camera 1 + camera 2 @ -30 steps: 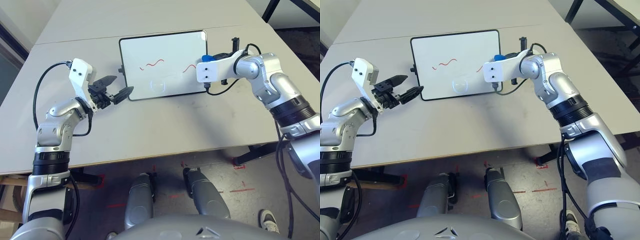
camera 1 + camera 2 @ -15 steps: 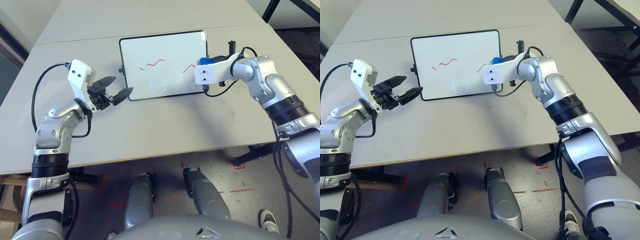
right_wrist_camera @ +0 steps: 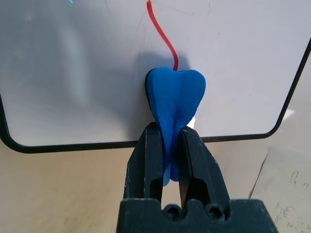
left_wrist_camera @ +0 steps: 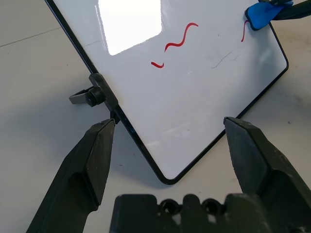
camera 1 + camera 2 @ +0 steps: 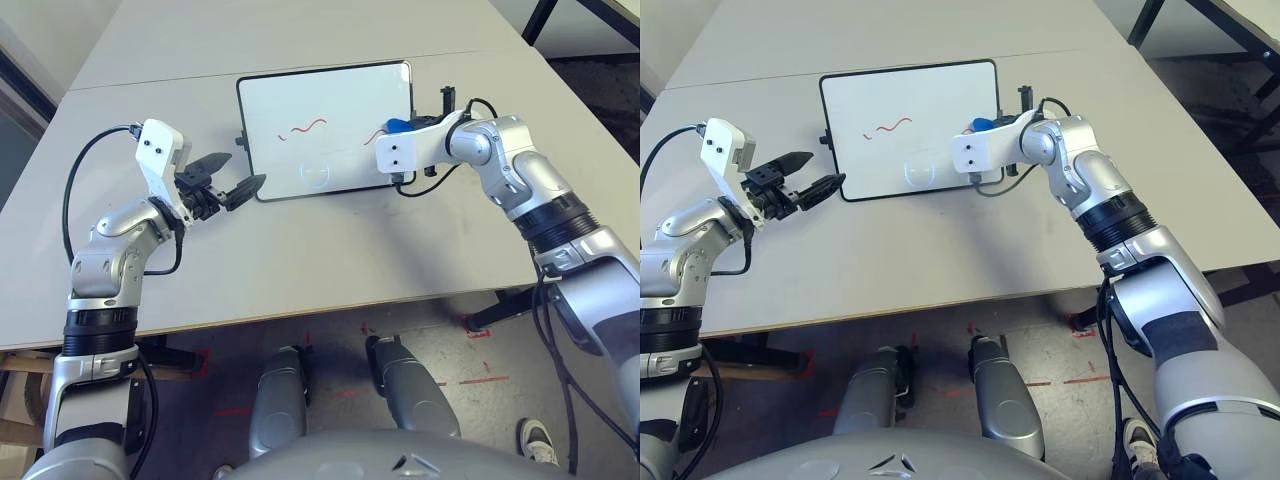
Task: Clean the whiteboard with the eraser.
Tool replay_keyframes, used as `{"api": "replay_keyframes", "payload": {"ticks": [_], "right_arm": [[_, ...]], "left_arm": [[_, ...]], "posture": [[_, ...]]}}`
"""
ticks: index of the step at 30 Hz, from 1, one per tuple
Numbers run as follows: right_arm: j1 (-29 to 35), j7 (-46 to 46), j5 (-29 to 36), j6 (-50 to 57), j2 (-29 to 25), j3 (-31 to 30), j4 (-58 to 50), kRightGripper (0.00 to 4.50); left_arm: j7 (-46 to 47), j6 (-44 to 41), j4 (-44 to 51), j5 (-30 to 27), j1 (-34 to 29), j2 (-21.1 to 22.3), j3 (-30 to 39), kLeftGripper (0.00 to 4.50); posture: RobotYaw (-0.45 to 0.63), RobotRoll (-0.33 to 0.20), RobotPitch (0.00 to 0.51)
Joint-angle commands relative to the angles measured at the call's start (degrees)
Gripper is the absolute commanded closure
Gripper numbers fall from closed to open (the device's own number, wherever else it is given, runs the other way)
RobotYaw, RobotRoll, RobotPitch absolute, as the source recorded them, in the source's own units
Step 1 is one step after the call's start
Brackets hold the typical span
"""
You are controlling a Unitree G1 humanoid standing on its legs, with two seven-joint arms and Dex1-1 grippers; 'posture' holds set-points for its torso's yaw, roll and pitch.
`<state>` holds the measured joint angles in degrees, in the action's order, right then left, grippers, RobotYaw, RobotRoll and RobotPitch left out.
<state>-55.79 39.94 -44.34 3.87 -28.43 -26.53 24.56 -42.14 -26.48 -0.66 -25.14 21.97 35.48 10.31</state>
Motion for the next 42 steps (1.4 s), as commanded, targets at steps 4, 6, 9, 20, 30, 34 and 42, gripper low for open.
{"api": "replay_keyframes", "payload": {"ticks": [4,6,9,20,30,34,42], "right_arm": [[0.5,1.4,-0.7,0.0,1.5,-2.4,-1.9,4.27],[0.5,1.6,-0.9,0.2,1.9,-2.6,-2.8,4.27],[1.1,2.1,-0.9,0.6,2.2,-2.8,-4.2,4.27],[0.2,1.2,-2.6,0.5,0.2,-2.4,-2.4,4.27],[-0.1,0.3,-2.4,-0.4,-3.3,-1.8,-0.5,4.28],[0.3,-0.2,-2.4,-0.8,-5.0,-1.7,0.1,4.28],[0.1,-1.5,-2.3,-1.9,-7.1,-1.7,2.4,4.28]], "left_arm": [[0.3,-0.3,0.9,-0.1,-1.1,0.1,0.6,0.0],[0.4,-0.4,1.0,-0.1,-1.1,0.0,0.6,0.0],[0.4,-0.5,1.1,-0.1,-1.2,-0.1,0.6,0.0],[0.5,-0.5,1.1,-0.1,-1.1,-0.3,0.3,0.0],[0.5,-0.4,0.9,0.0,-0.9,-0.6,0.1,0.0],[0.5,-0.4,0.7,0.1,-0.8,-0.6,0.0,0.0],[0.4,-0.3,0.7,0.0,-0.8,-0.6,0.0,0.0]], "posture": [[-0.1,0.0,0.171],[-0.1,0.0,0.171],[-0.11,0.0,0.176],[-0.11,0.0,0.178],[-0.12,0.0,0.18],[-0.12,0.0,0.18],[-0.12,0.0,0.178]]}}
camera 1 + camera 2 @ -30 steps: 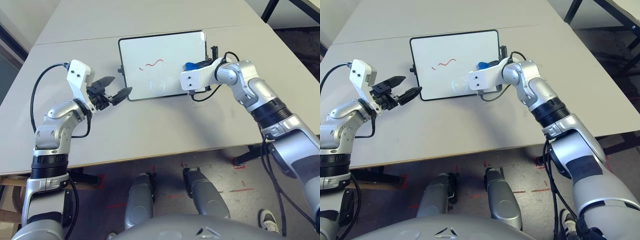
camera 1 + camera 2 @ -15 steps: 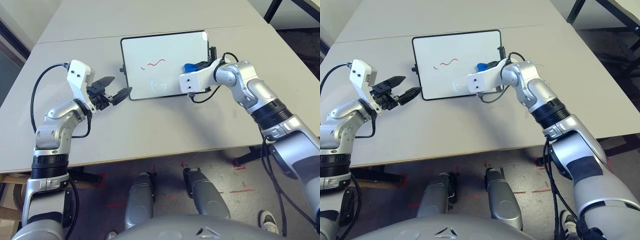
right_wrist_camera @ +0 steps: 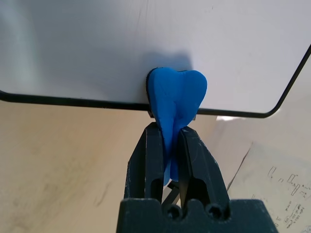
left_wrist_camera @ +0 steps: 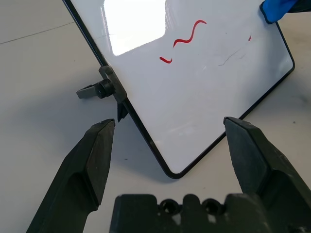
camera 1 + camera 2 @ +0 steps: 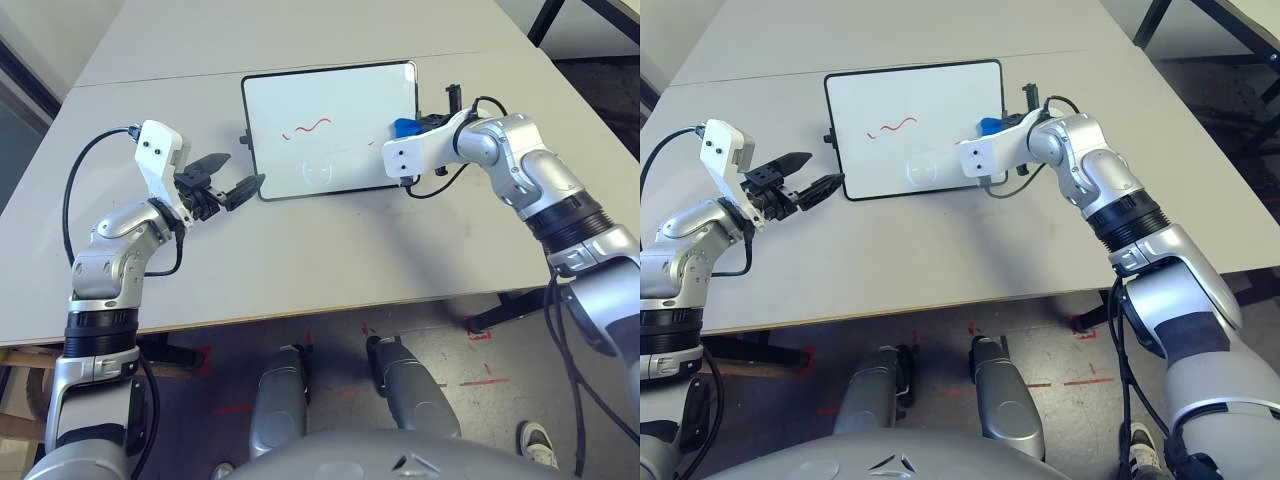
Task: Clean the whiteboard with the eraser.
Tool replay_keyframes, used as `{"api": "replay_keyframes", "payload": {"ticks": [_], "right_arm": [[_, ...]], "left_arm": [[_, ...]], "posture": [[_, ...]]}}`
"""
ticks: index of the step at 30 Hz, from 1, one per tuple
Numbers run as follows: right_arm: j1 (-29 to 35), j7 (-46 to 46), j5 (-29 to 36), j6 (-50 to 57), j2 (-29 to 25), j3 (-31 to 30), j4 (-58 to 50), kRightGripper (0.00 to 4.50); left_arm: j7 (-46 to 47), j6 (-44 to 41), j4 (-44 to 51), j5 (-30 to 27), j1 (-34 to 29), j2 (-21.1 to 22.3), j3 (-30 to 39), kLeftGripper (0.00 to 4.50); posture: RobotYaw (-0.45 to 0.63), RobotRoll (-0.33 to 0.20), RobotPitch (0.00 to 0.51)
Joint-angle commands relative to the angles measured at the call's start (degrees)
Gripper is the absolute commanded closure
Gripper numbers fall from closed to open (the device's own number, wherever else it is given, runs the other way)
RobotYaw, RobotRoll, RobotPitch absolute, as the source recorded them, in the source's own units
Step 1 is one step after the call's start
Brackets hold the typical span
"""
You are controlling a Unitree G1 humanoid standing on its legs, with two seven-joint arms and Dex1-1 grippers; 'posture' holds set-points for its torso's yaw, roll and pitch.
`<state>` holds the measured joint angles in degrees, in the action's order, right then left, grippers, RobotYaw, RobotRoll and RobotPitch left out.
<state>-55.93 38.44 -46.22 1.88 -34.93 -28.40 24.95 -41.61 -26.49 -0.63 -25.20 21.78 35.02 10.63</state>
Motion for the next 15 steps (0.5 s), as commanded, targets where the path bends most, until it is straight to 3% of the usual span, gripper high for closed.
{"api": "replay_keyframes", "payload": {"ticks": [1,15], "right_arm": [[0.2,-0.1,-0.4,0.0,-0.6,0.1,2.0,4.28],[1.0,1.1,0.3,1.3,4.0,-1.0,-0.9,4.29]], "left_arm": [[-0.1,-0.3,0.7,0.1,-0.6,-0.1,-0.3,0.0],[-0.3,-0.3,0.4,0.2,-0.2,0.2,-0.2,0.0]], "posture": [[-0.12,0.0,0.178],[-0.12,0.0,0.18]]}}
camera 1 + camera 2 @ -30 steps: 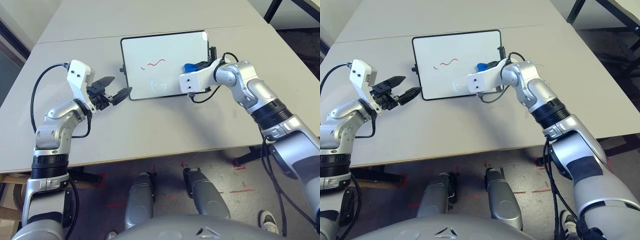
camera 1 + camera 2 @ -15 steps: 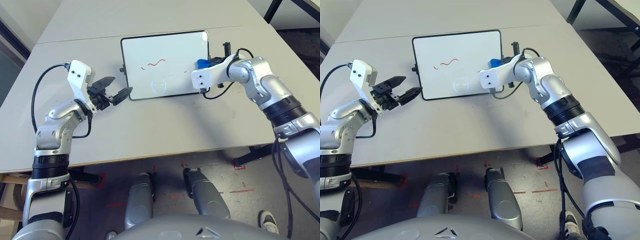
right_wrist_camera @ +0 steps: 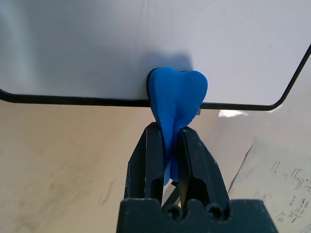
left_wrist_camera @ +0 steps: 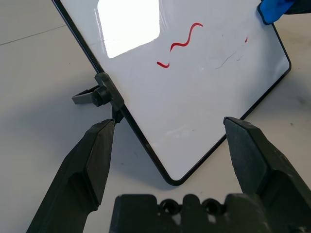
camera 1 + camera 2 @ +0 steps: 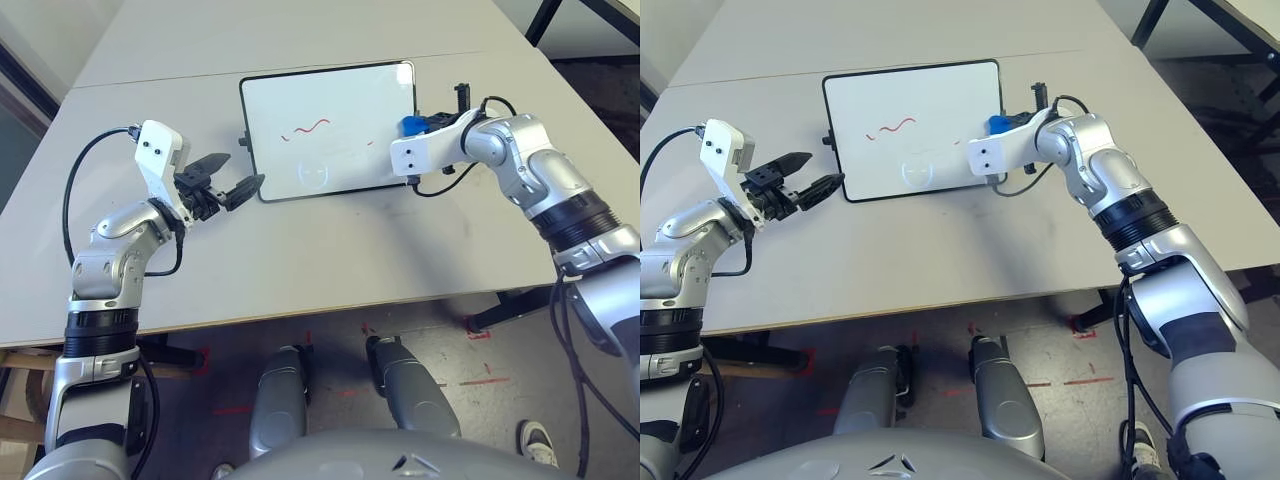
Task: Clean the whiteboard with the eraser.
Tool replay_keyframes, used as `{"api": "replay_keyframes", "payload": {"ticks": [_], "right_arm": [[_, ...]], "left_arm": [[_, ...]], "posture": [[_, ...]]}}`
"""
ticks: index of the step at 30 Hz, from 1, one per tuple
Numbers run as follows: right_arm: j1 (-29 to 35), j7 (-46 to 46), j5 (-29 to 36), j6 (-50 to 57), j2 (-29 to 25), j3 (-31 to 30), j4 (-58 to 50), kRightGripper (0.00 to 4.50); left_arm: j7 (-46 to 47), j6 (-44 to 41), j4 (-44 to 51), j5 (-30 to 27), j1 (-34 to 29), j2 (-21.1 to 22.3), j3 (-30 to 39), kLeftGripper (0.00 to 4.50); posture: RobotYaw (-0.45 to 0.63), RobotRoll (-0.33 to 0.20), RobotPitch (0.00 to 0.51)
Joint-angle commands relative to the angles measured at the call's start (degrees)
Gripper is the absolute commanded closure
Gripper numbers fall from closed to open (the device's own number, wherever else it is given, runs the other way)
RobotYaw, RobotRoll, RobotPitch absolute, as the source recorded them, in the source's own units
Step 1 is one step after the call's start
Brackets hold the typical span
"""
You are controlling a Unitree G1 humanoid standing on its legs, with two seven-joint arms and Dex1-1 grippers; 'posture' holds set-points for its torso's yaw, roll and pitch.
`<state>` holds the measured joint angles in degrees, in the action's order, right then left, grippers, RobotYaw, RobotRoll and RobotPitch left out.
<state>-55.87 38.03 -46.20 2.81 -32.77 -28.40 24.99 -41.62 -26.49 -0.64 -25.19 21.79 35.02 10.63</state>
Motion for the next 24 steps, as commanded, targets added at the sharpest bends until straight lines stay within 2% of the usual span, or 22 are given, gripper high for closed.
{"api": "replay_keyframes", "payload": {"ticks": [1,10,24], "right_arm": [[1.0,1.8,0.3,0.6,2.5,-1.1,-1.5,4.29],[1.2,3.8,-0.1,2.3,6.9,-1.5,-4.8,4.29],[1.5,4.5,-0.6,3.2,8.0,-1.8,-6.5,4.29]], "left_arm": [[-0.2,-0.3,0.3,0.2,-0.1,0.2,-0.3,0.0],[0.1,-0.3,0.6,0.2,-0.5,-0.1,-0.3,0.0],[0.3,-0.3,0.8,0.1,-0.7,-0.1,-0.2,0.0]], "posture": [[-0.12,0.0,0.18],[-0.11,0.0,0.182],[-0.11,0.0,0.184]]}}
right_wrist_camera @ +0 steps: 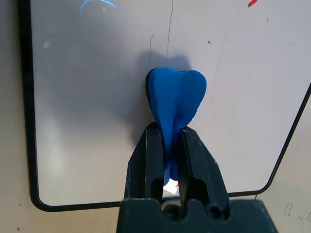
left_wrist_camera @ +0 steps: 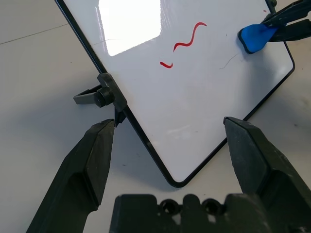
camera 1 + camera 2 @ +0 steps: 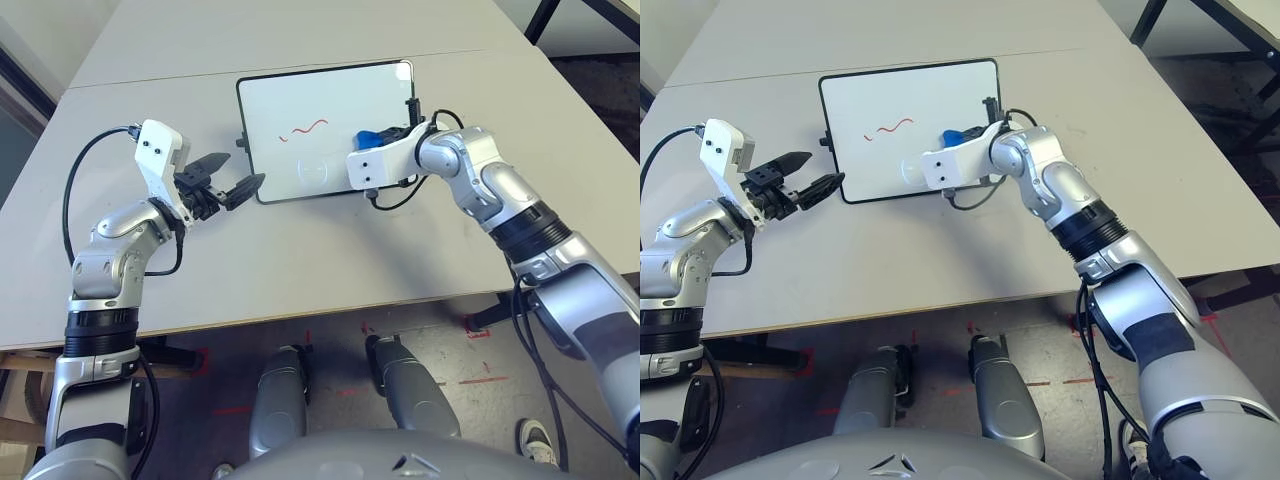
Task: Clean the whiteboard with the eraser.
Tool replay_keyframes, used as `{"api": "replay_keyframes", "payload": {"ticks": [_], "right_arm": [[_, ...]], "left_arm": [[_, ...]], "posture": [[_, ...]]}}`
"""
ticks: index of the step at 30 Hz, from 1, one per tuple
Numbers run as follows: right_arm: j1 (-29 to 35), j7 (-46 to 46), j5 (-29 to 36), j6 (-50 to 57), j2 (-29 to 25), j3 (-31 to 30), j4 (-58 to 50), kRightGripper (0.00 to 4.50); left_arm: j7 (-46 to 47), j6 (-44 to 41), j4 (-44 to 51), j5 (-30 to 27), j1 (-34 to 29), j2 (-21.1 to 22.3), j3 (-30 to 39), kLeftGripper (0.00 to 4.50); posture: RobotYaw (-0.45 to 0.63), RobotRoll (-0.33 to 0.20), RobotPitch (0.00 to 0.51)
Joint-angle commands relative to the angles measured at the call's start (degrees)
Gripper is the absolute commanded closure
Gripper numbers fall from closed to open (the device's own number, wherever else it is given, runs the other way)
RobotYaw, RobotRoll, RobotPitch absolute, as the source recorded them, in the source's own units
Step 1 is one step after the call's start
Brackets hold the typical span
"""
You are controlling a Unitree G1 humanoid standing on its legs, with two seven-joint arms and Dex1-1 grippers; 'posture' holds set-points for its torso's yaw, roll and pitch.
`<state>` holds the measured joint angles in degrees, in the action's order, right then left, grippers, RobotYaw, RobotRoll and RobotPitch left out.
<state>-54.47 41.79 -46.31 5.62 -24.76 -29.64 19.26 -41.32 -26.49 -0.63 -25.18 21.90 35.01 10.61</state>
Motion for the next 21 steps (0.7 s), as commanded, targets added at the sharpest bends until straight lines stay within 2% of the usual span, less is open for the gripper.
{"api": "replay_keyframes", "payload": {"ticks": [1,10,21], "right_arm": [[-0.4,0.8,-0.3,0.6,-0.2,-0.2,-0.7,4.29],[-6.0,1.3,1.0,1.4,-1.6,1.8,0.3,4.3],[-8.8,1.3,1.6,1.3,2.1,0.8,2.6,4.3]], "left_arm": [[0.0,-0.3,0.7,0.1,-0.7,-0.1,-0.2,0.0],[-0.2,0.1,0.1,0.3,-0.6,-0.1,-0.2,0.0],[-1.8,0.9,-1.9,0.6,-0.7,3.7,1.7,0.0]], "posture": [[-0.11,0.0,0.184],[-0.12,0.0,0.18],[-0.11,0.0,0.177]]}}
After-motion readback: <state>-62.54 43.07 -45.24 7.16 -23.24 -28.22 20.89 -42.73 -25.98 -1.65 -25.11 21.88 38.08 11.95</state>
